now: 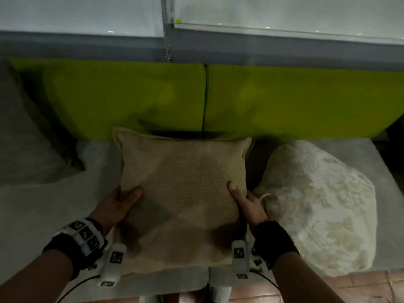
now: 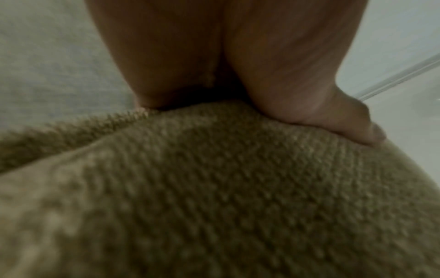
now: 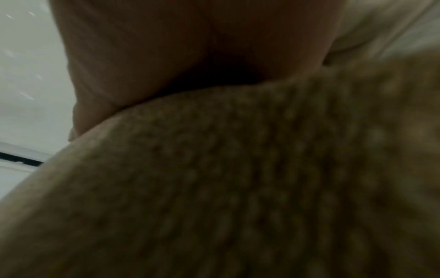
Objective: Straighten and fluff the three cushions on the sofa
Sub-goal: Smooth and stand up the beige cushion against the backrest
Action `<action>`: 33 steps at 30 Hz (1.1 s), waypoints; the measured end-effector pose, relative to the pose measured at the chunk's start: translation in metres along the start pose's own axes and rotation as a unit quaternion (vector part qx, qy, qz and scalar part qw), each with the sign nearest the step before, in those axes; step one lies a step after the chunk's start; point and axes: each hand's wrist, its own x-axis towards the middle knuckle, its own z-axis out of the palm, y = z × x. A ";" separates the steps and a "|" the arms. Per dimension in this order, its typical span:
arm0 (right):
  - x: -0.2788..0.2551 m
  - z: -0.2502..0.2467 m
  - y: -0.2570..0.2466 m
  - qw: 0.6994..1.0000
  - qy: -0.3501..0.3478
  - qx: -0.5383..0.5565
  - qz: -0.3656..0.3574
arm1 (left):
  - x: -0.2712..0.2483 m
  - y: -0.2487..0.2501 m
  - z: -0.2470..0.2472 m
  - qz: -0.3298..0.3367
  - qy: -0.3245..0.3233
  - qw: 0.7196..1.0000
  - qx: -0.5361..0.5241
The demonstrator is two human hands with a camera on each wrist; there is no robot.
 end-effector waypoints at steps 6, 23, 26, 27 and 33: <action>-0.003 -0.023 -0.077 0.976 0.005 -0.006 -0.217 | 0.004 0.089 0.010 0.130 0.068 0.989 -0.028; 0.071 -0.011 -0.105 0.957 -0.033 -0.087 -0.274 | 0.090 0.090 0.018 0.164 0.029 0.986 -0.027; 0.077 -0.010 -0.104 0.961 -0.013 -0.081 -0.266 | 0.100 0.092 0.024 0.167 0.026 0.984 -0.051; 0.078 -0.009 -0.103 0.960 0.001 -0.087 -0.265 | 0.102 0.095 0.025 0.163 0.030 0.985 -0.055; 0.086 0.000 -0.113 0.965 0.048 -0.158 -0.205 | 0.107 0.106 0.033 0.102 0.044 0.993 0.035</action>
